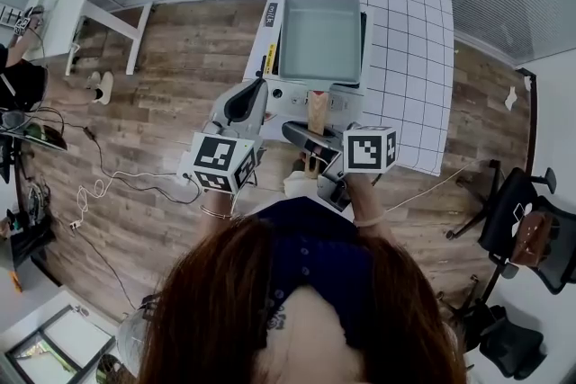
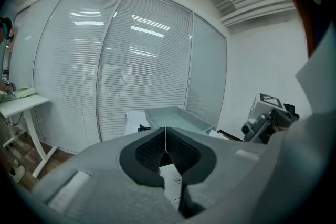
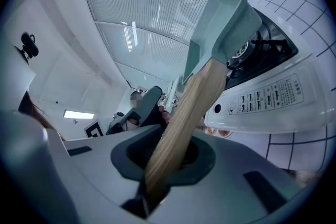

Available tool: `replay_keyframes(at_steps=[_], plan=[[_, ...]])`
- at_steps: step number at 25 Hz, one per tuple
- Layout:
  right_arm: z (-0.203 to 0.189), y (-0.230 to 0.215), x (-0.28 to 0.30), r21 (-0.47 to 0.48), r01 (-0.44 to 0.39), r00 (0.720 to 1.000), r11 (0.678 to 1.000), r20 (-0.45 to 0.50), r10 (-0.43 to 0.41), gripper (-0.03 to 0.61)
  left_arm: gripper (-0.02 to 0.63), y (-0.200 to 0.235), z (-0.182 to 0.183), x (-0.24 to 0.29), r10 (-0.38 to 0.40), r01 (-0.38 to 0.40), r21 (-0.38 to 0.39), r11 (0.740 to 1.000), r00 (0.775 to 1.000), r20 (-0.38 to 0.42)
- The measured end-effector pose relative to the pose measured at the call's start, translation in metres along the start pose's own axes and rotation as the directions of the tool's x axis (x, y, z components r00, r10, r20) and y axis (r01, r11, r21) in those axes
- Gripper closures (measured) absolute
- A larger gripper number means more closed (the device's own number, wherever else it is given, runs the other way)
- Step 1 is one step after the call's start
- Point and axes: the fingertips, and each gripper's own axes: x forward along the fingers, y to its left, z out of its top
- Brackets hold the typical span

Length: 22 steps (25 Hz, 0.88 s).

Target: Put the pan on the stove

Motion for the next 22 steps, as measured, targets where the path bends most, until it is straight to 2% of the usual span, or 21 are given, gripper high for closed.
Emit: replay_keyframes(at_steps=[22], plan=[[0.013,-0.029,0.005,0.042,-0.004,1.000,0.999,0.010,0.003,0.518,0.600,0.006,-0.013,0.018,-0.006,0.006,0.003,1.000,0.998,-0.055]])
